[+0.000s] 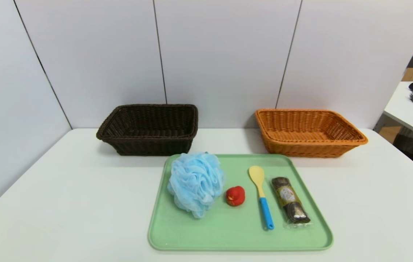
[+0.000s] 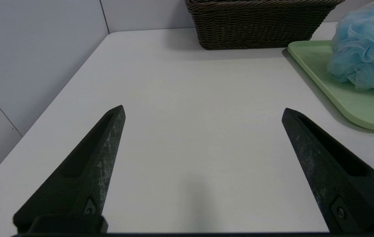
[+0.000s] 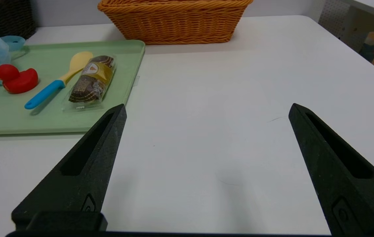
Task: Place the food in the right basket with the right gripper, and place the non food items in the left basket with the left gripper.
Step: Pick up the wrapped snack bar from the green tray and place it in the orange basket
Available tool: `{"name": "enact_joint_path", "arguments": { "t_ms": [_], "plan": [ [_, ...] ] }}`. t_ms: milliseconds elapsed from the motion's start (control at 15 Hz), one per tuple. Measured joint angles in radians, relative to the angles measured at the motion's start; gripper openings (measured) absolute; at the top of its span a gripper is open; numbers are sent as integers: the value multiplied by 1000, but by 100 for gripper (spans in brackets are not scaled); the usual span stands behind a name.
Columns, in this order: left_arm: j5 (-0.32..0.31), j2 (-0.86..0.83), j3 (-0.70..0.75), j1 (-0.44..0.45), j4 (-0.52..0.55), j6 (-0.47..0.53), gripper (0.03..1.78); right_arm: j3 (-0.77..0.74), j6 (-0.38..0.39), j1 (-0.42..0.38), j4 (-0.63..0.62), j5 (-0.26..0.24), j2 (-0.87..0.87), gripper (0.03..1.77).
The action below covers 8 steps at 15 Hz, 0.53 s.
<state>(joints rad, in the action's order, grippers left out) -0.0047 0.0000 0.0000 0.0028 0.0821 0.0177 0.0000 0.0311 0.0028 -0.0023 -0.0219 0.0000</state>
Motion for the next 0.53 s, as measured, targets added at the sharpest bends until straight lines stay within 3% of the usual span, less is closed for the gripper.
{"name": "enact_joint_path", "arguments": {
  "t_ms": [533],
  "plan": [
    [-1,0,0,0,-5,21,169,-10,-2,0,9,-4,0,170]
  ]
}}
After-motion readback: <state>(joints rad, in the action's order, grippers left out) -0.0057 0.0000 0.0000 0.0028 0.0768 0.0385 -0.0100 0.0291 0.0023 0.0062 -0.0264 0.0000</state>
